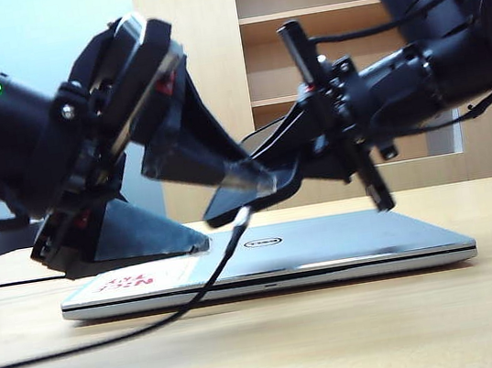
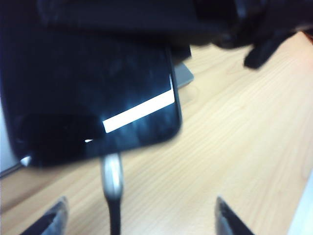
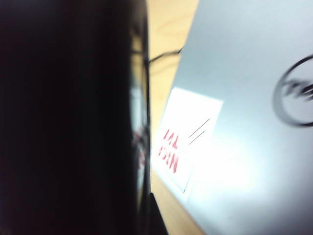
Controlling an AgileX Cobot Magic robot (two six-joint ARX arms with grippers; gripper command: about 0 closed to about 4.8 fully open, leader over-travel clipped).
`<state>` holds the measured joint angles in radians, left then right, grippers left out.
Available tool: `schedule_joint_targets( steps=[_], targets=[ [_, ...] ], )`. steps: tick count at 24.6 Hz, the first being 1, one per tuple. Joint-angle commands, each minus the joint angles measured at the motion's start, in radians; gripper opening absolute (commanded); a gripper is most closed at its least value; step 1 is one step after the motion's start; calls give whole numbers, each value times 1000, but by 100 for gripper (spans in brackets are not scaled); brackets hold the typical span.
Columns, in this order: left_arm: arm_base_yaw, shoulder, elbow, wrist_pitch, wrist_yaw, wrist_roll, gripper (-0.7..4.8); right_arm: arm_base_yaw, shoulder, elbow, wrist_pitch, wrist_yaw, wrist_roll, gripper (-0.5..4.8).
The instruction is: Pick up the charging cable and the phone, plug the charging cable into the charging port on the phone, and finally place them back on the table.
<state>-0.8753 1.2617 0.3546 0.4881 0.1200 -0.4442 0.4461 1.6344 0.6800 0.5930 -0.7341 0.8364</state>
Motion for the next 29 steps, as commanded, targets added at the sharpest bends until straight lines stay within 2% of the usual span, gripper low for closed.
schedule_joint_targets(
  steps=[1, 3, 5, 9, 14, 17, 19, 23, 29],
  targets=[
    [-1, -29, 27, 3, 0, 35, 339, -47, -51, 23, -68, 13, -56, -6],
    [-1, -42, 50, -7, 0, 74, 190, -79, -82, 34, -168, 27, -101, -6],
    [-1, -55, 92, -26, 0, 128, -4, -132, -127, 56, -311, 29, -158, -6],
    [-1, -56, 164, -85, 0, 194, -6, -210, -180, 100, -518, 28, -251, -6],
    [4, -56, 250, -143, -1, 278, -6, -316, -200, 208, -827, 29, -431, -6],
    [47, -56, 309, -209, -1, 280, -6, -399, -200, 274, -981, 28, -523, -6],
    [104, -56, 343, -263, 0, 280, -6, -463, -200, 301, -1039, 29, -563, -6],
    [190, -56, 364, -310, 0, 280, -6, -526, -191, 323, -1079, 30, -607, -6],
    [259, -56, 364, -323, 0, 280, -5, -563, -125, 337, -1098, 29, -631, -6]
  ],
)
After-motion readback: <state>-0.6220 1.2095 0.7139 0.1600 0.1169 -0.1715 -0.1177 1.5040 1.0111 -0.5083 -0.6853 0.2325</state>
